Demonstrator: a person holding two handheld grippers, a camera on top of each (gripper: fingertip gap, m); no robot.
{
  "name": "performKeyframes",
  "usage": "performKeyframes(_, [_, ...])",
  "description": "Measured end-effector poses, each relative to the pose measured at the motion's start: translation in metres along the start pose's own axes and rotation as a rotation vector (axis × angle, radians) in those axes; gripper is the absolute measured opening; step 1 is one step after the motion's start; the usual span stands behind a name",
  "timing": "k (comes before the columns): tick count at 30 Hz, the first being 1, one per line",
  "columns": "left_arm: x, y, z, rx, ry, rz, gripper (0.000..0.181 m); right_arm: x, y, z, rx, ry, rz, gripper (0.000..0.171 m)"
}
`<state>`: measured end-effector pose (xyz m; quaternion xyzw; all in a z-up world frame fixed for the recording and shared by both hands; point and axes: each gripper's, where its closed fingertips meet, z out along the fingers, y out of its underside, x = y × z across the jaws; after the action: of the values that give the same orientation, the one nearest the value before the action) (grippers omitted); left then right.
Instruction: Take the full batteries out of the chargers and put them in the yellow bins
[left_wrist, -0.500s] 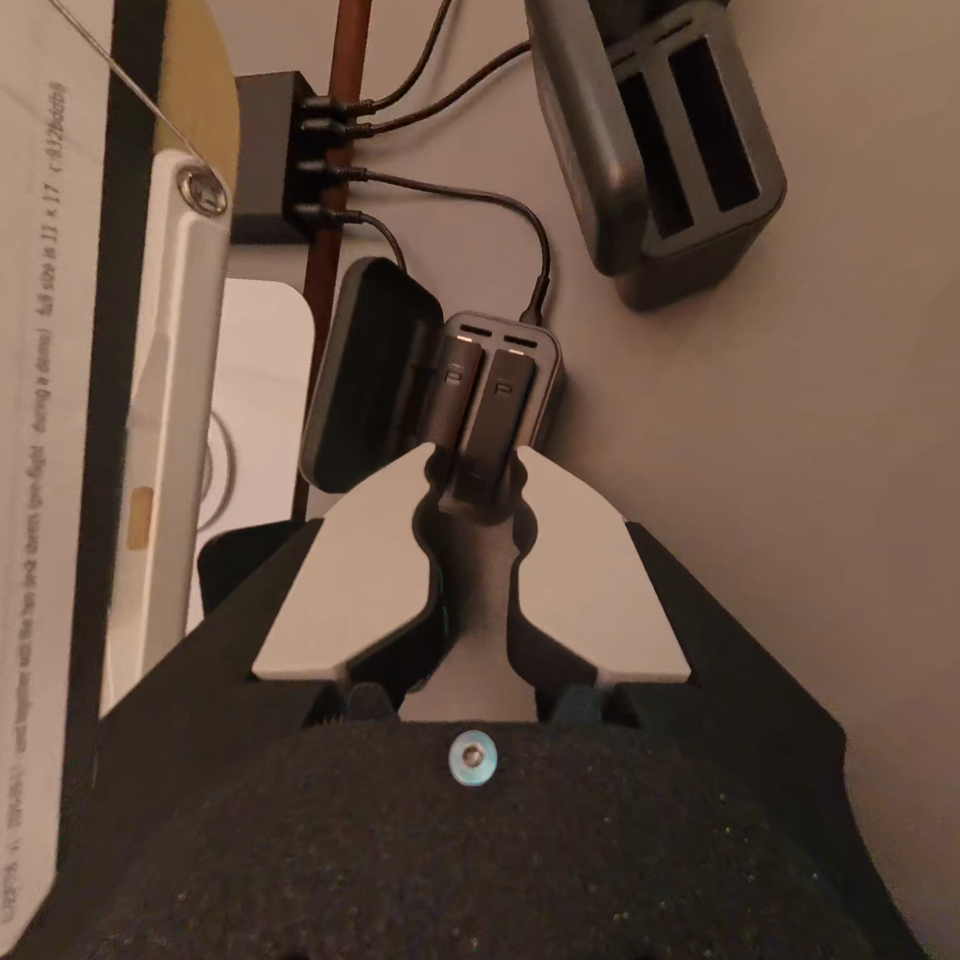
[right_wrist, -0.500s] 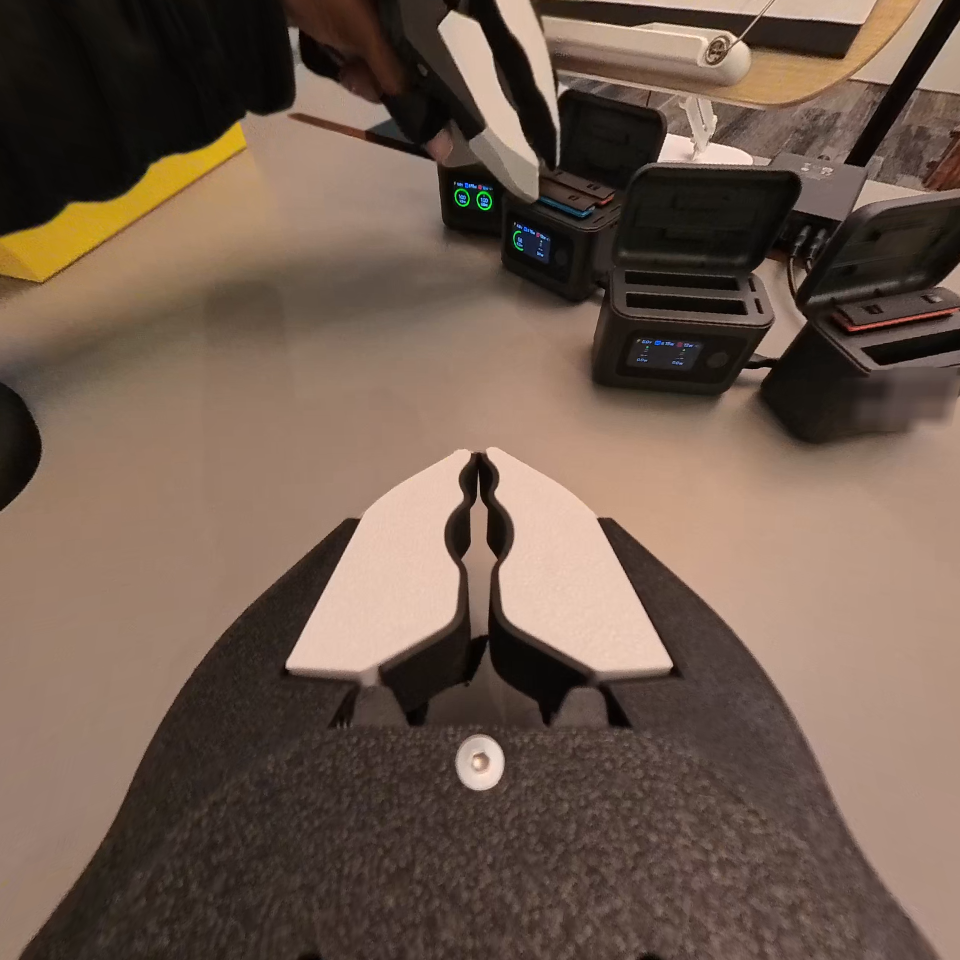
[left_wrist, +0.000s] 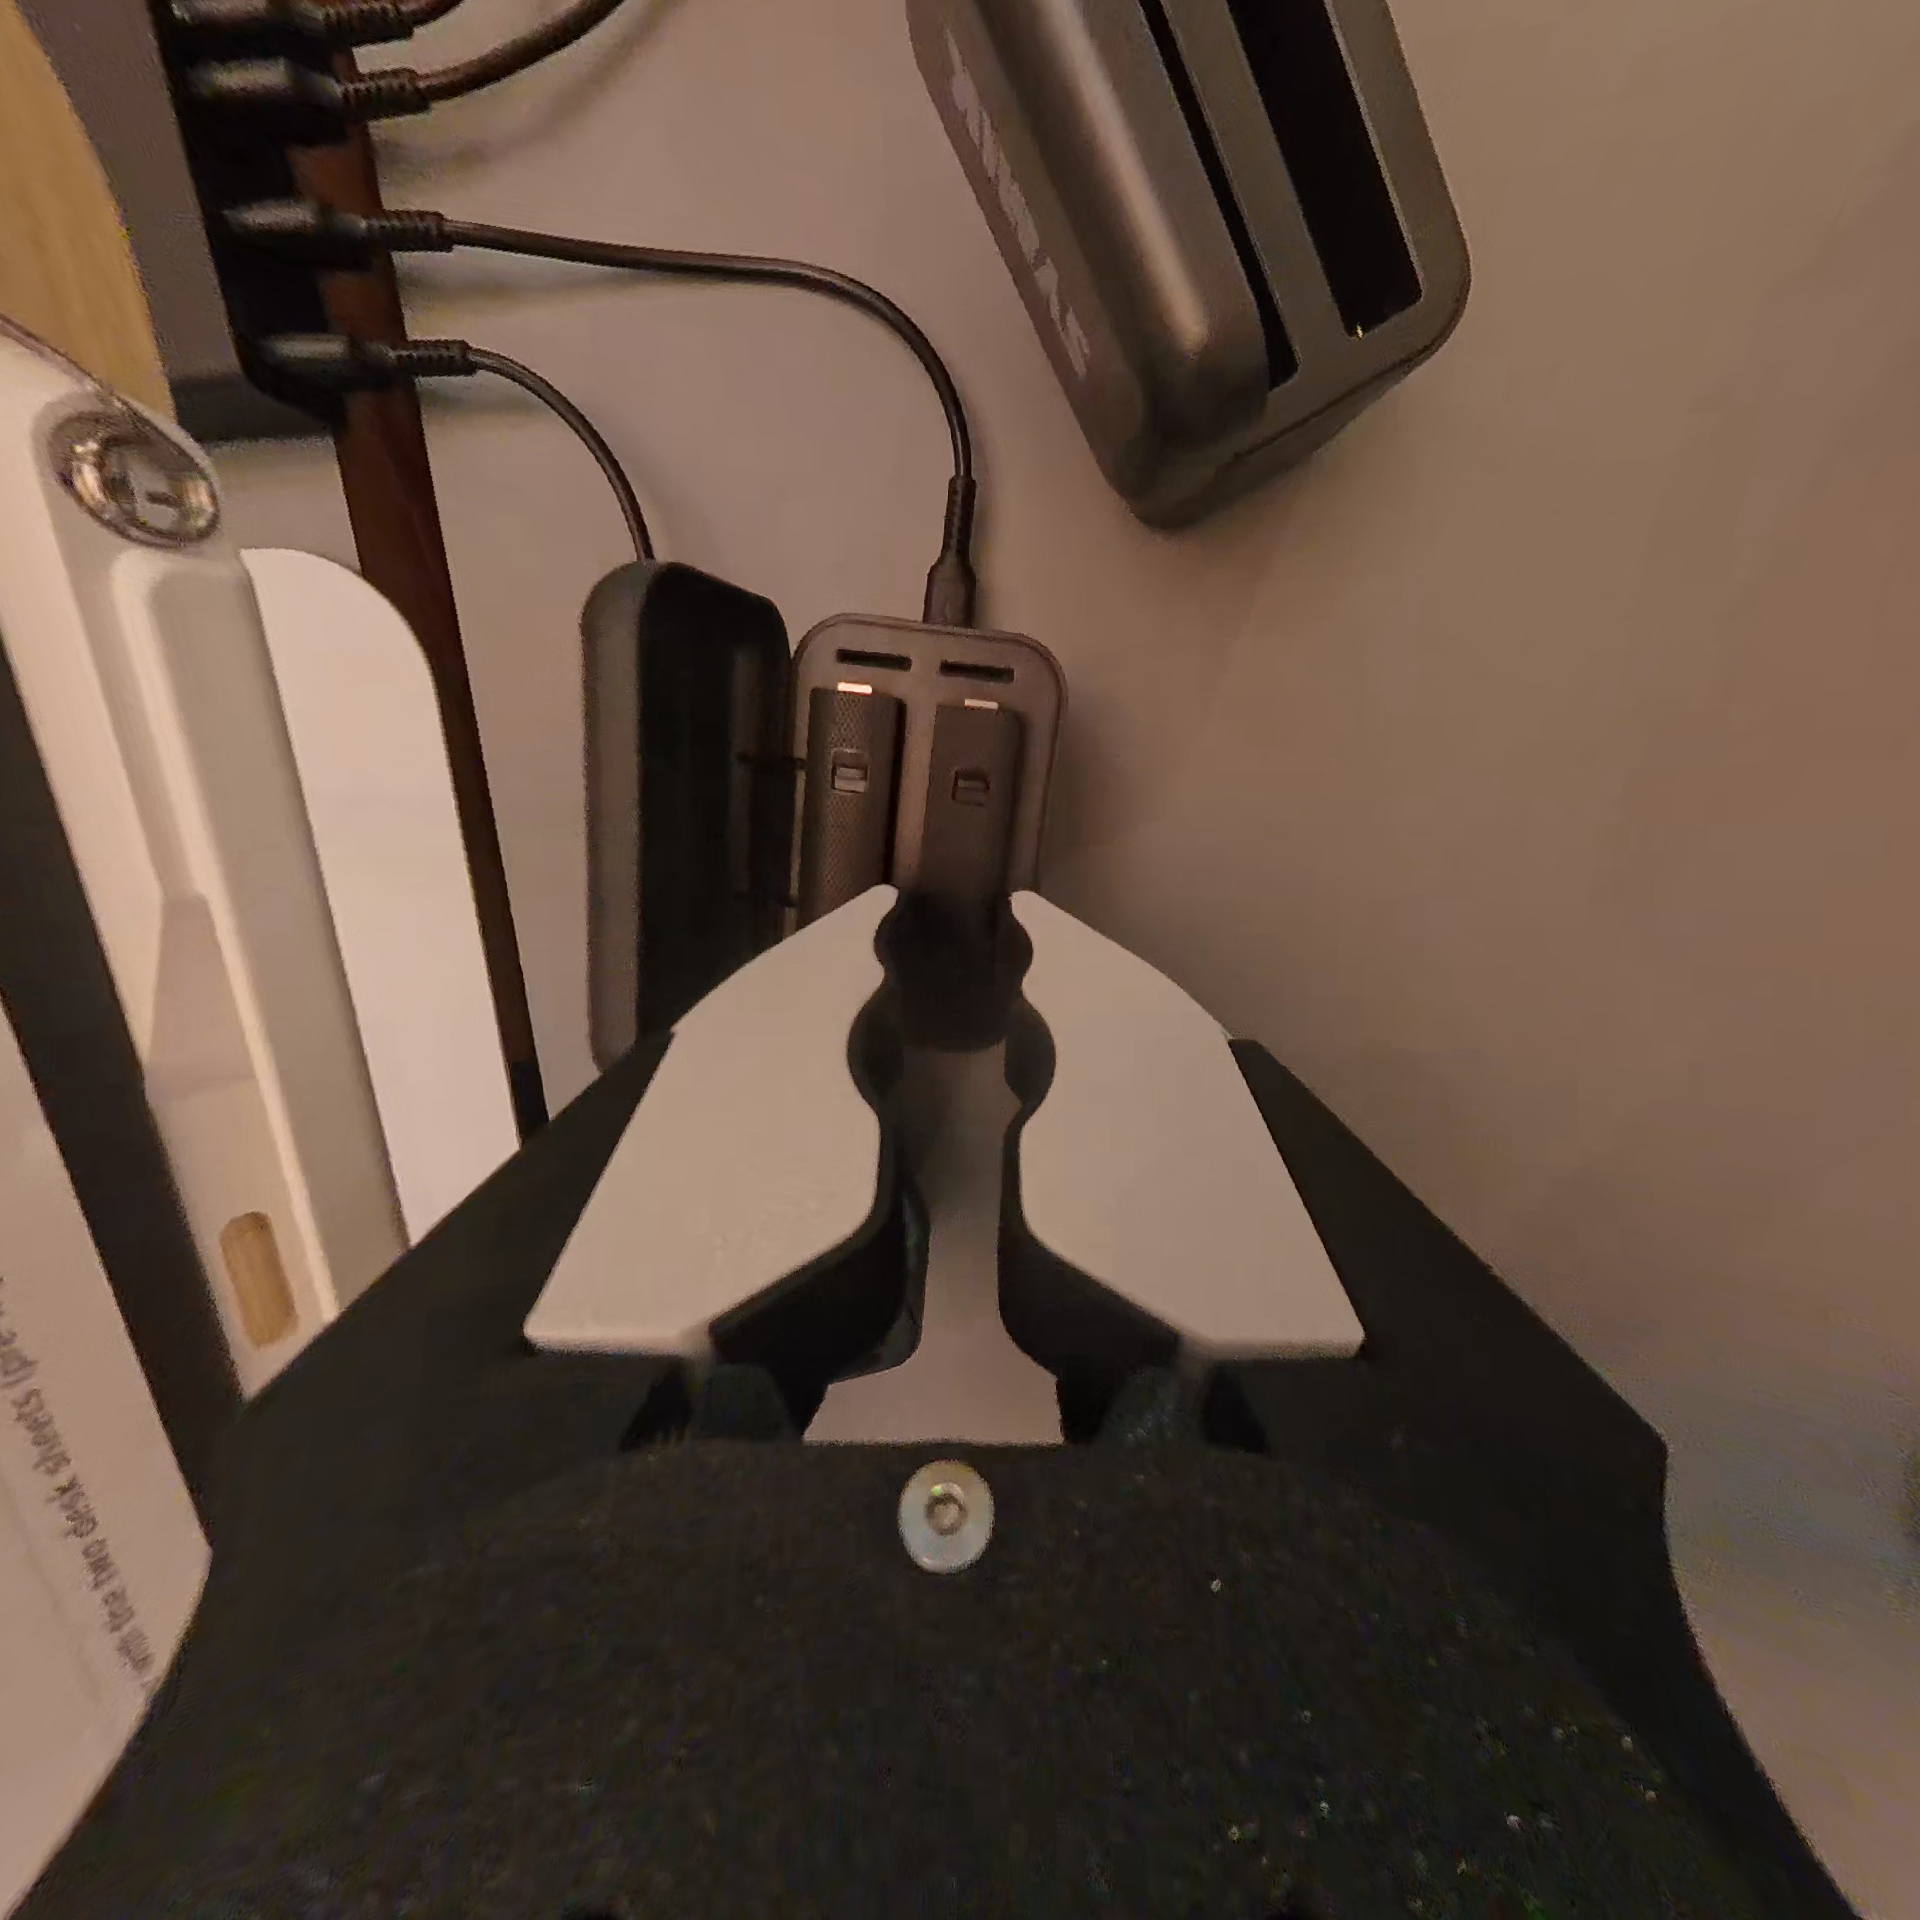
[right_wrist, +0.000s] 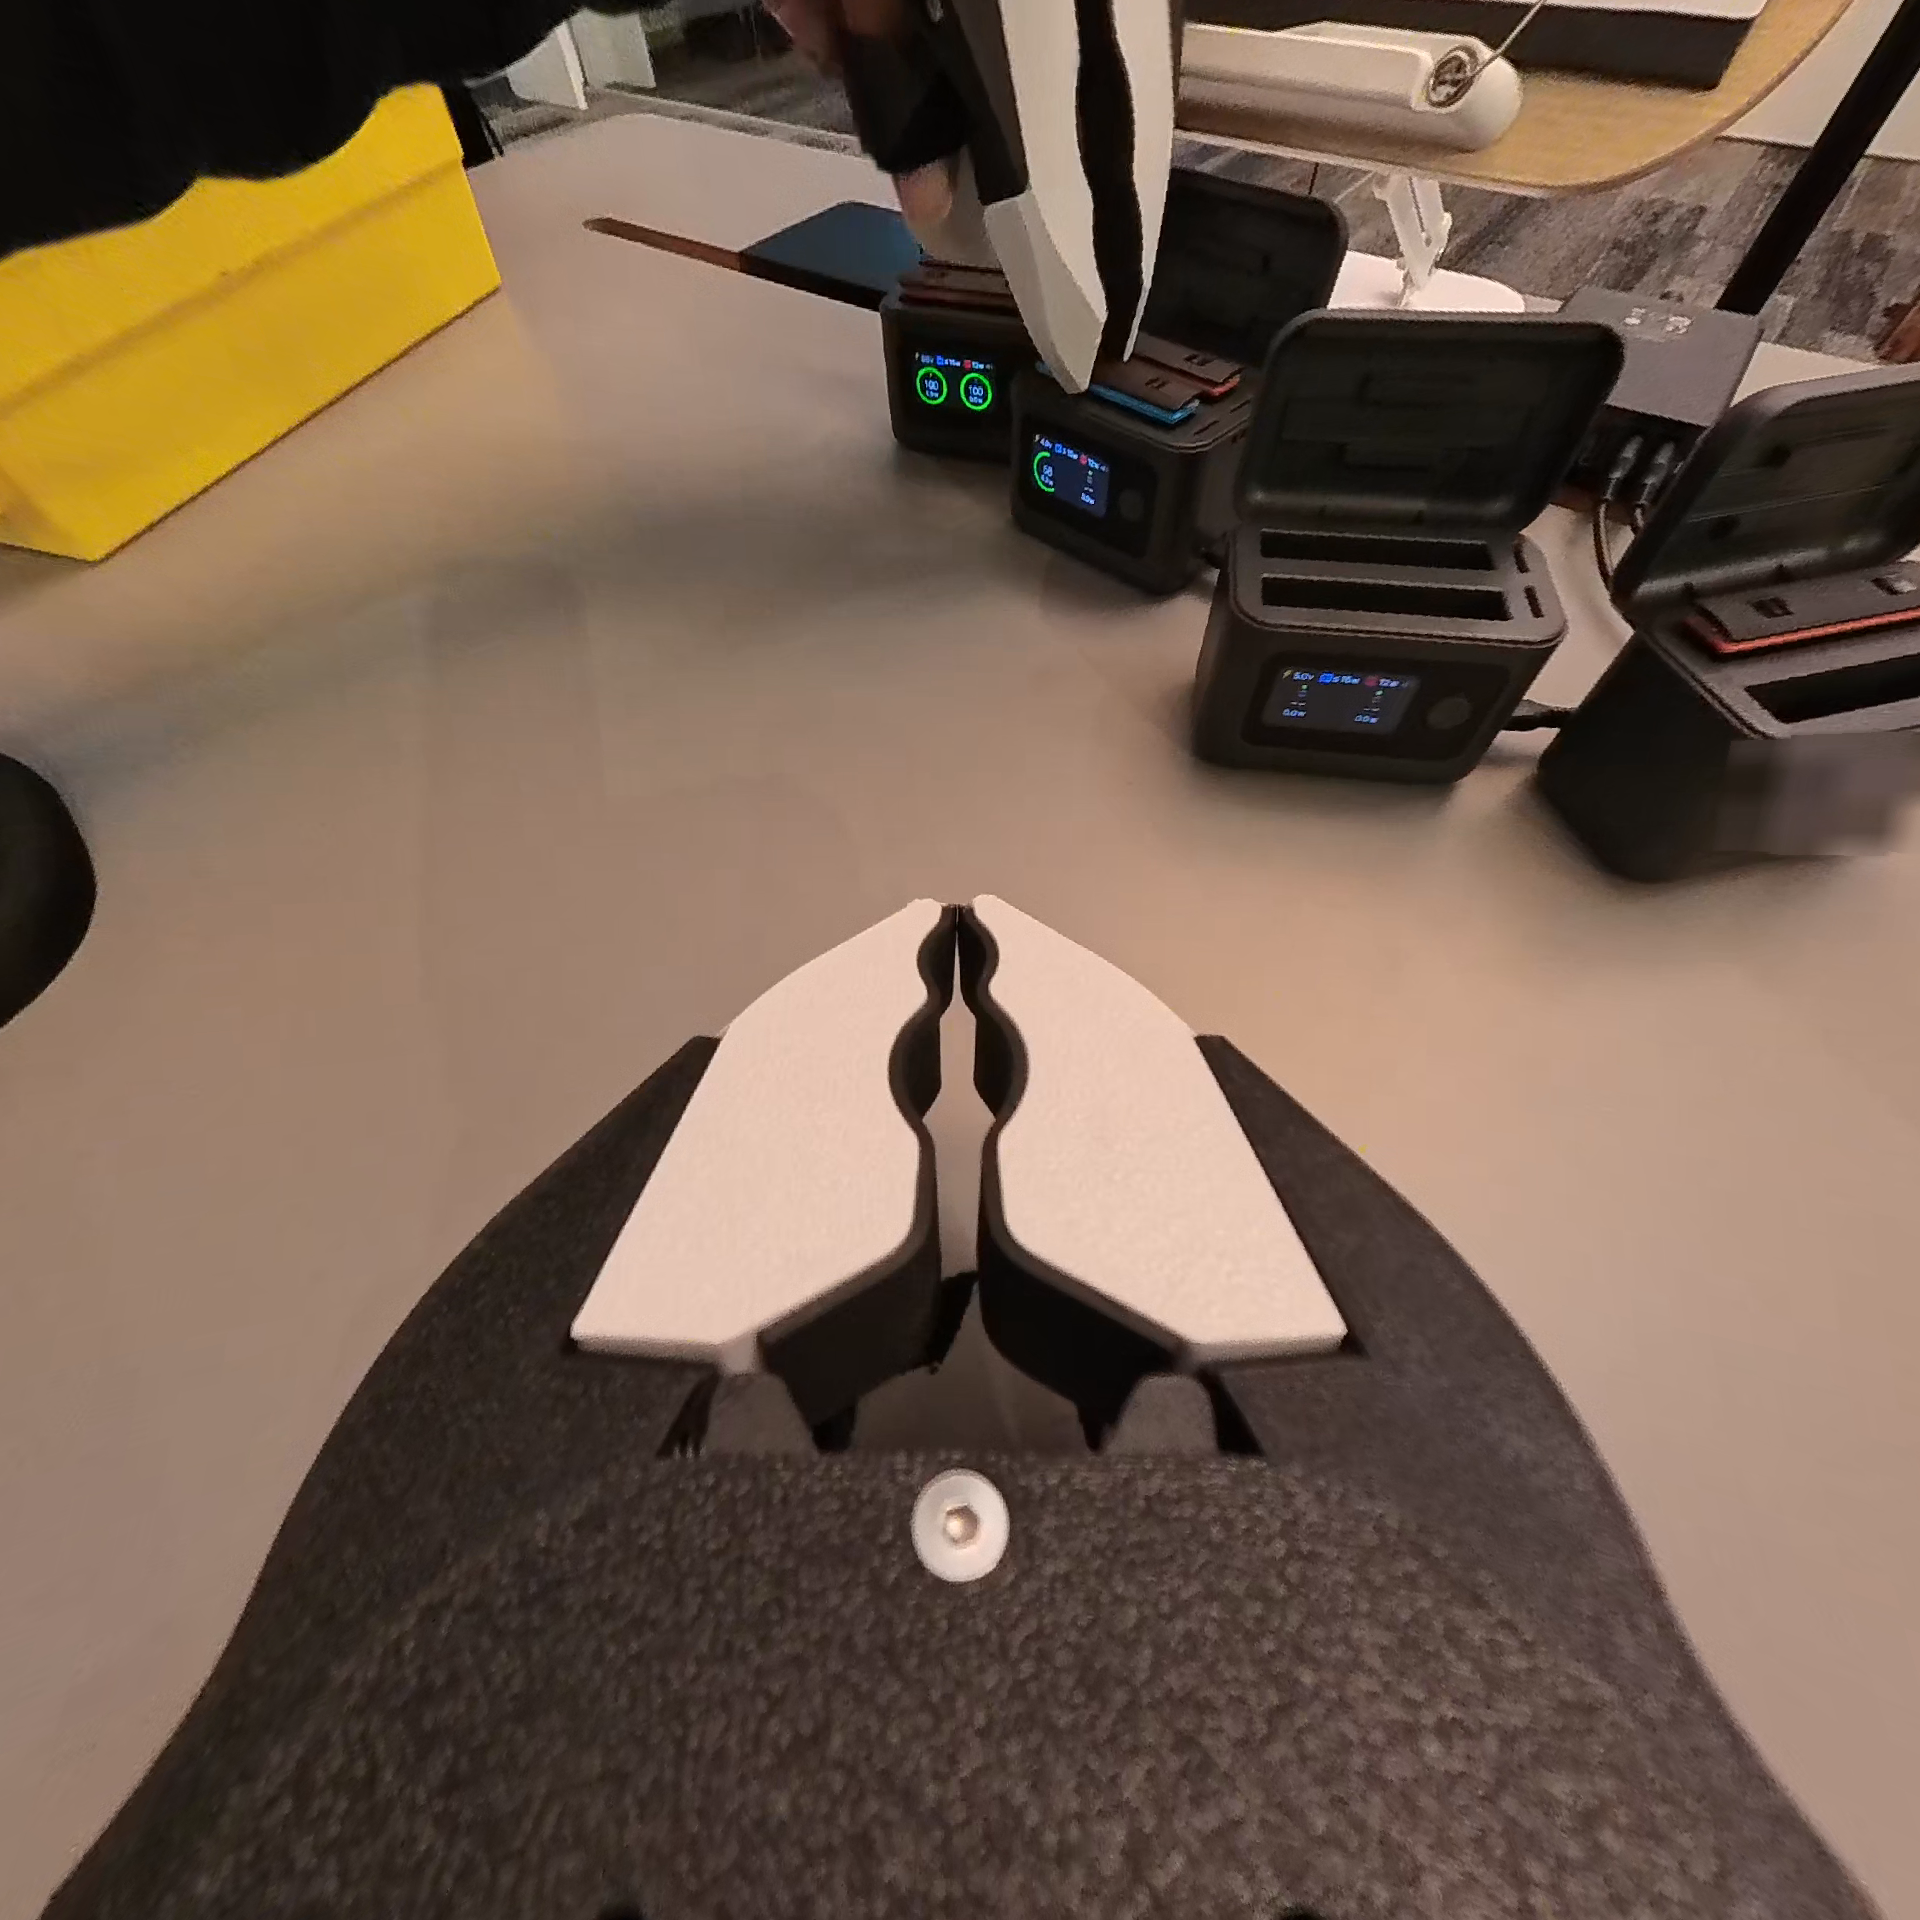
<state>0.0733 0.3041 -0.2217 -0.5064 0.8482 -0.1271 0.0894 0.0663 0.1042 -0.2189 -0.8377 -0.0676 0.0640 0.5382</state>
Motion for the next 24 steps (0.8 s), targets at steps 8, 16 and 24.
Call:
performKeyframes(8, [0.000,-0.003,-0.003,0.065,-0.020,0.041,0.015,-0.001,0.000,0.000,-0.001,-0.006,0.000,0.000])
performKeyframes(16, [0.004,-0.011,-0.012,0.195,0.003,-0.020,0.015,-0.002,0.002,0.001,-0.009,-0.010,-0.002,0.000])
performKeyframes(24, [0.008,-0.005,0.001,0.215,-0.023,-0.018,0.015,-0.003,0.002,0.002,-0.010,-0.011,-0.007,0.000])
